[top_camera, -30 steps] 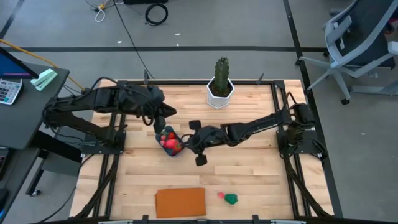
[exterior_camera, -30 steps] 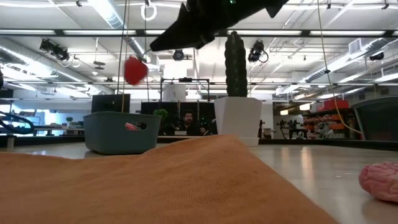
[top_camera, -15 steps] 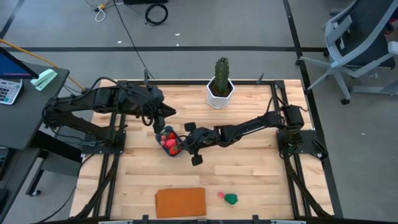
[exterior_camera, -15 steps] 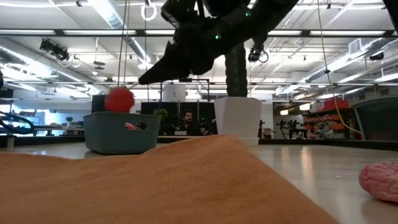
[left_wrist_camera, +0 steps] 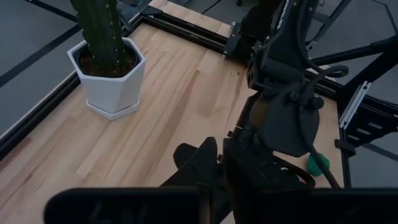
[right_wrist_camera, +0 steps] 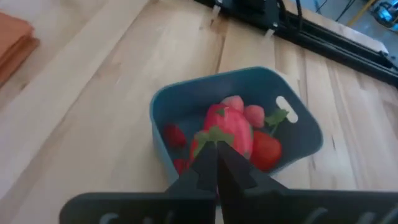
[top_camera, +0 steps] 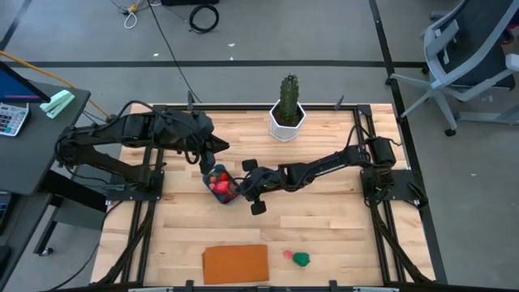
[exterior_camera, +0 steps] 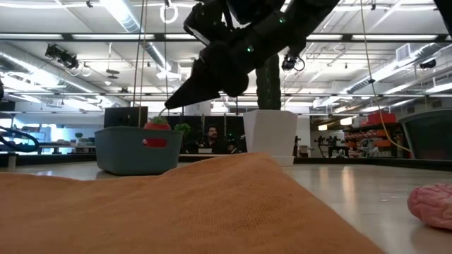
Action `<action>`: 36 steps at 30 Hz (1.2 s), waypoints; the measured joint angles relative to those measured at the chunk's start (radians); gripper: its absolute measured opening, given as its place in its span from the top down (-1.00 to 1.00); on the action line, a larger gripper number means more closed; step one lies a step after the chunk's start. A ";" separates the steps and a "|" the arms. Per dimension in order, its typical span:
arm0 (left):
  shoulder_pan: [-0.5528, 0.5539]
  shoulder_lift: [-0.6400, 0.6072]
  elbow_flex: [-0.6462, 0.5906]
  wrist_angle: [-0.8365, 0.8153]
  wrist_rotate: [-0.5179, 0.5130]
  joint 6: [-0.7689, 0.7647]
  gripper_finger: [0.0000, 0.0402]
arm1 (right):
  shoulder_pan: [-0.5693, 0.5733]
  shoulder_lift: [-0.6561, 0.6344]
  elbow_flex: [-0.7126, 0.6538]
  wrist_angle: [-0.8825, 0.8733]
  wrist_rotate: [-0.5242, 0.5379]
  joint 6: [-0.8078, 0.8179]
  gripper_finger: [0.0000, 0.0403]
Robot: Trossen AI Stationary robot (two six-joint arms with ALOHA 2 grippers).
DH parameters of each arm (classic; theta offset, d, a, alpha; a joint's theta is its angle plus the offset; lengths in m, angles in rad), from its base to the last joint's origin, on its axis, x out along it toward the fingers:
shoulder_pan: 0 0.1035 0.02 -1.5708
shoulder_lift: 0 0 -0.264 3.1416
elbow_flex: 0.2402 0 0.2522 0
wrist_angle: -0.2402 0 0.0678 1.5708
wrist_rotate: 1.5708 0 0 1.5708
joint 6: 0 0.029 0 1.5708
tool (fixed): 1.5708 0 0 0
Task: Pick and placing Produce into tupperware
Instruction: Put the strawberry into the blue bin, then put the bell pepper into the blue bin
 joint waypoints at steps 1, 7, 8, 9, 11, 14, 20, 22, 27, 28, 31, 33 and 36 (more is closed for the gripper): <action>0.000 0.000 0.000 0.000 0.000 -0.001 0.85 | 0.000 0.002 0.000 -0.001 -0.001 0.000 0.98; 0.000 0.000 0.000 0.001 0.000 -0.002 0.86 | 0.000 0.015 0.000 -0.009 -0.002 -0.005 0.85; 0.000 0.000 0.000 0.002 0.000 -0.002 0.86 | 0.000 0.015 0.000 -0.007 -0.003 -0.005 0.80; 0.000 0.000 0.000 0.002 0.000 -0.002 0.85 | 0.000 0.015 0.000 -0.006 -0.003 -0.004 0.76; 0.000 0.000 0.000 0.006 0.000 -0.002 0.84 | 0.000 0.015 0.000 -0.005 -0.002 0.000 0.65; 0.000 0.000 0.000 0.008 0.000 -0.002 0.84 | 0.000 0.014 0.000 0.005 -0.002 0.019 0.49; 0.000 0.000 0.000 0.008 0.000 -0.002 0.89 | 0.018 -0.056 0.000 -0.025 0.002 0.042 0.28; 0.000 0.000 0.000 0.008 0.000 -0.002 0.91 | 0.032 -0.118 0.000 -0.053 0.001 0.053 0.25; 0.000 0.000 0.000 0.007 0.000 -0.006 0.91 | 0.093 -0.336 0.000 -0.329 -0.021 0.211 0.25; 0.000 0.000 0.000 0.007 0.000 -0.009 0.90 | 0.109 -0.382 0.000 -0.403 -0.038 0.266 0.26; 0.000 0.000 0.000 0.008 0.000 -0.020 0.88 | 0.177 -0.509 0.003 -0.613 -0.105 0.457 0.29; 0.000 0.000 0.000 0.008 0.000 -0.022 0.87 | 0.246 -0.568 0.002 -0.710 -0.110 0.538 0.30; 0.000 0.000 0.000 0.008 0.001 -0.039 0.87 | 0.377 -0.612 0.002 -0.776 -0.076 0.618 0.31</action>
